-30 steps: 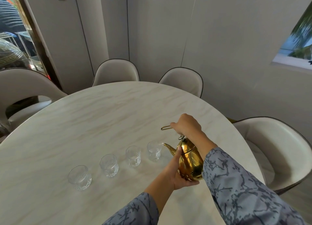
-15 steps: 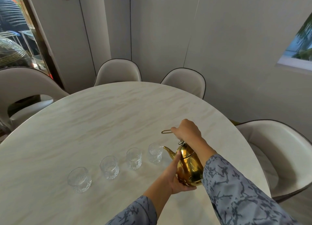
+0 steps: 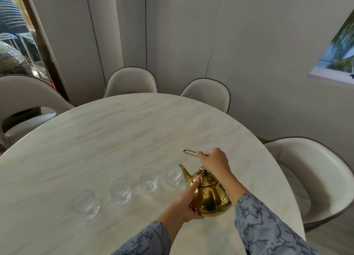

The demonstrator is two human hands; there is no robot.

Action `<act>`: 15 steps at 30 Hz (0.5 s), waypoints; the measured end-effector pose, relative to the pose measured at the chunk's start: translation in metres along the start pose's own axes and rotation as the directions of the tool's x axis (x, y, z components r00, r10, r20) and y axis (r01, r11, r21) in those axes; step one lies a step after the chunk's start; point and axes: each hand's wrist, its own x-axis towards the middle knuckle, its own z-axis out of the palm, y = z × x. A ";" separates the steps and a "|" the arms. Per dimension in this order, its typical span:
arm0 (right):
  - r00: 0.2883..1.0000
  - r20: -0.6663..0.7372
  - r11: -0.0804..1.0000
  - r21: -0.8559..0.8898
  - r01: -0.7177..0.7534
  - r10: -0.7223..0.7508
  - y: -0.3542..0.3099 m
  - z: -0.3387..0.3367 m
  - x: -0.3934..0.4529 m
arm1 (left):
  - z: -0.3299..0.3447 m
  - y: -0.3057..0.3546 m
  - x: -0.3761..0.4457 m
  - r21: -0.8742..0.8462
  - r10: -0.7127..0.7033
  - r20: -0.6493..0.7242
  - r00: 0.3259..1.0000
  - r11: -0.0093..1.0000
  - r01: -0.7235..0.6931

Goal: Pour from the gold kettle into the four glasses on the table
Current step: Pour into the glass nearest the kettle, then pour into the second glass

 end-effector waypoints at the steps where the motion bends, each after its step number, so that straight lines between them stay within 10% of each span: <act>1: 1.000 -0.009 1.000 0.016 0.012 -0.012 0.002 0.000 -0.003 | -0.002 -0.002 0.004 0.019 0.017 -0.012 1.000 1.000 -0.017; 15: 0.993 0.017 0.977 0.181 0.113 -0.118 -0.018 -0.003 -0.027 | -0.016 -0.003 -0.023 -0.033 0.090 -0.029 0.996 0.995 -0.091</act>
